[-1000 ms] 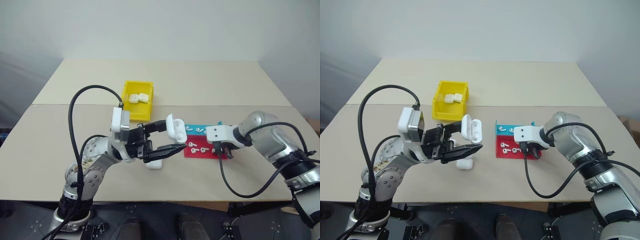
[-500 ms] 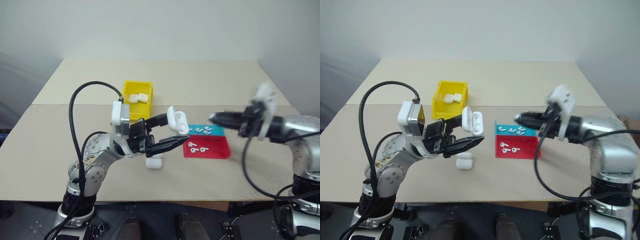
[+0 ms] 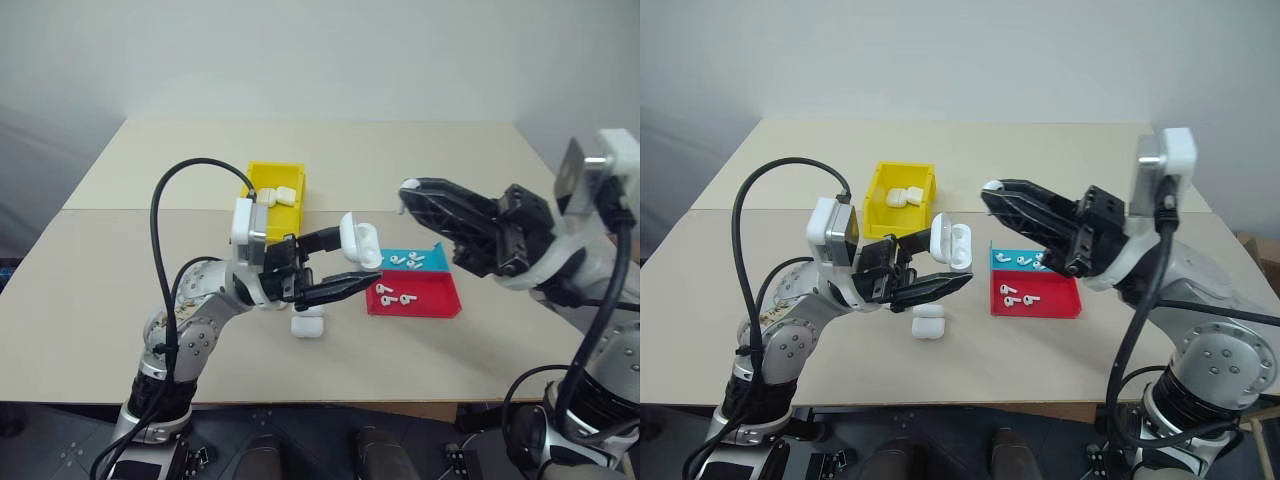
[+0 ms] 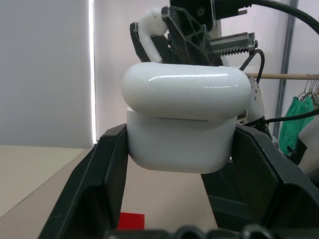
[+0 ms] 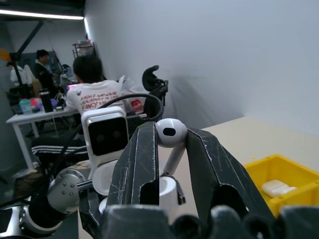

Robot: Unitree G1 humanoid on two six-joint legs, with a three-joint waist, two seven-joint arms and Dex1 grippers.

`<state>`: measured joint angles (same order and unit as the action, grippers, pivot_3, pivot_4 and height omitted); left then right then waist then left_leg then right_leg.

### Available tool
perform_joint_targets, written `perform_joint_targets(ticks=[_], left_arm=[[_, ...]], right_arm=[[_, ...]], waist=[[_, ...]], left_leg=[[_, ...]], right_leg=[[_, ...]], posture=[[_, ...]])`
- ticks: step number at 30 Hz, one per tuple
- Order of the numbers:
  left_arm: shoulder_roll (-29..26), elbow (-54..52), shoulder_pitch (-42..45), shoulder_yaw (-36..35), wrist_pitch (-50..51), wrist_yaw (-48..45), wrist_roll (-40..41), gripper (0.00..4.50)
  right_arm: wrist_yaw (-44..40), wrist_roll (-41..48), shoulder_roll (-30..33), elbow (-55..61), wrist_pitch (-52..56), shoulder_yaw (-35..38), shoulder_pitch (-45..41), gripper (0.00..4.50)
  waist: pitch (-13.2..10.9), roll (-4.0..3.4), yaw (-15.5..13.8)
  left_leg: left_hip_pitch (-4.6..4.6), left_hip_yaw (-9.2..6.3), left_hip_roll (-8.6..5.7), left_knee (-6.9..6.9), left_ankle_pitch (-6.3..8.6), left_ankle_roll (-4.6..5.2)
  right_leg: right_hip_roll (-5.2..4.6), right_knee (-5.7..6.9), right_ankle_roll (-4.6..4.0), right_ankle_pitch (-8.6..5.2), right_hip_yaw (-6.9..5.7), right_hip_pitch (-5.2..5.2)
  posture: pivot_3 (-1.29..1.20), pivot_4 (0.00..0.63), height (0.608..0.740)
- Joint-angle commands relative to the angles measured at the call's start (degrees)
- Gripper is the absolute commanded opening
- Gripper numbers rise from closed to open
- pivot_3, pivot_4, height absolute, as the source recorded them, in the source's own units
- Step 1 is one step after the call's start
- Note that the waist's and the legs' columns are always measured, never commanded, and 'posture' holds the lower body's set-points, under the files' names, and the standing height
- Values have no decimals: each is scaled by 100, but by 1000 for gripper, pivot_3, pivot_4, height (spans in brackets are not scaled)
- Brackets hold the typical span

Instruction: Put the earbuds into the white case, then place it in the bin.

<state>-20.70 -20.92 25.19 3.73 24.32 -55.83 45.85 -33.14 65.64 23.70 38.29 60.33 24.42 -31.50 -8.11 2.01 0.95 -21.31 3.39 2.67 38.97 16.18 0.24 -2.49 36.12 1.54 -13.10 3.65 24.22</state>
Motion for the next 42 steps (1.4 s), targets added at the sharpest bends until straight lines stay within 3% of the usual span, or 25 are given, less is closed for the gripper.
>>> perform_joint_targets(ticks=[1, 9, 20, 31, 37, 42], left_arm=[[36, -62, 130, -6, -12, -18, 30, 2817], [46, -64, 157, -5, -15, -13, 29, 2817], [55, -90, 166, -6, 23, -21, 59, 2817], [147, -28, 206, -21, -2, -20, -10, 2817], [113, -5, 177, -43, 15, -73, -17, 2817], [-33, 67, 144, -92, -13, -299, -31, 2817]], right_arm=[[90, -7, 181, 109, -371, -340, 63, 691], [108, -278, 484, -54, -890, -910, 213, 691], [85, -438, 813, -115, -1271, -1122, 340, 691], [-105, -463, 1124, -131, -1510, -1295, 318, 4092], [-82, -184, 1237, -327, -1527, -994, 190, 4092], [-621, -401, 1811, -920, -1631, -738, 59, 4092]], waist=[[0, 0, -4], [0, 0, -7], [0, 0, -9], [0, 0, -9], [0, 1, -11], [0, 0, -12]], left_leg=[[-1, 0, 0, 0, 0, 0], [-5, -1, 0, 0, 0, 0], [-6, -1, 0, 0, 0, 1], [-6, -1, 0, 0, 0, 1], [-7, -2, 1, 0, 1, 1], [-8, 2, 0, 0, 1, 1]], right_leg=[[0, -2, 0, 0, 0, 0], [0, -3, 1, 0, -1, 2], [-1, -5, 1, -1, -2, 2], [0, -6, 1, -1, -3, 3], [-1, -7, 1, -1, -3, 2], [-1, -9, 1, -1, -3, 2]], posture=[[0, 150, 740], [0, 150, 740], [0, 150, 740], [0, 150, 740], [0, 150, 740], [0, 150, 740]])
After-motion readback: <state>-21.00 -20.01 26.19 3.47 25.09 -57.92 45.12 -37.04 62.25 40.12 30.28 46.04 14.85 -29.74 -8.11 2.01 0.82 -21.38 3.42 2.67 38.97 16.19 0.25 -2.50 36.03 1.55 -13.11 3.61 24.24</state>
